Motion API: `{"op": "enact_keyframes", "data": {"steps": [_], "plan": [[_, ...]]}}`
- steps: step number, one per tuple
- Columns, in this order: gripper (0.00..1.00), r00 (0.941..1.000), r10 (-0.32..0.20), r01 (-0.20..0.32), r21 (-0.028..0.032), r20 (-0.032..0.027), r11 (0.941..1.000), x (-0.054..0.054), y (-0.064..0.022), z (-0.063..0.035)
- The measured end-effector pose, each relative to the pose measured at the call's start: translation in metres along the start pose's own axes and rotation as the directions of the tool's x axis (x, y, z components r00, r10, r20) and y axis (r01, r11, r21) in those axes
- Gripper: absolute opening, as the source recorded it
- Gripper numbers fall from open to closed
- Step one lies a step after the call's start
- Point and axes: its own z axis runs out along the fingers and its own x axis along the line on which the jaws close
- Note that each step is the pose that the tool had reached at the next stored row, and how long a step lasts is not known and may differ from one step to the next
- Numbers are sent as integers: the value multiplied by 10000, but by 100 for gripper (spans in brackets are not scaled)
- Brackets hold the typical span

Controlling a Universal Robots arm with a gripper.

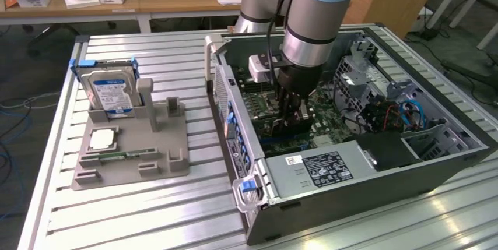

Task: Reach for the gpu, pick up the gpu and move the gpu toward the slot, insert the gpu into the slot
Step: 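Insert the gpu into the slot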

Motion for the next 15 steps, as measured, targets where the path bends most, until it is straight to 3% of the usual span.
{"op": "enact_keyframes", "data": {"steps": [15], "plan": [[26, 10000, -35, 35, -4, -6, 10000, -1, 9, 33]]}}
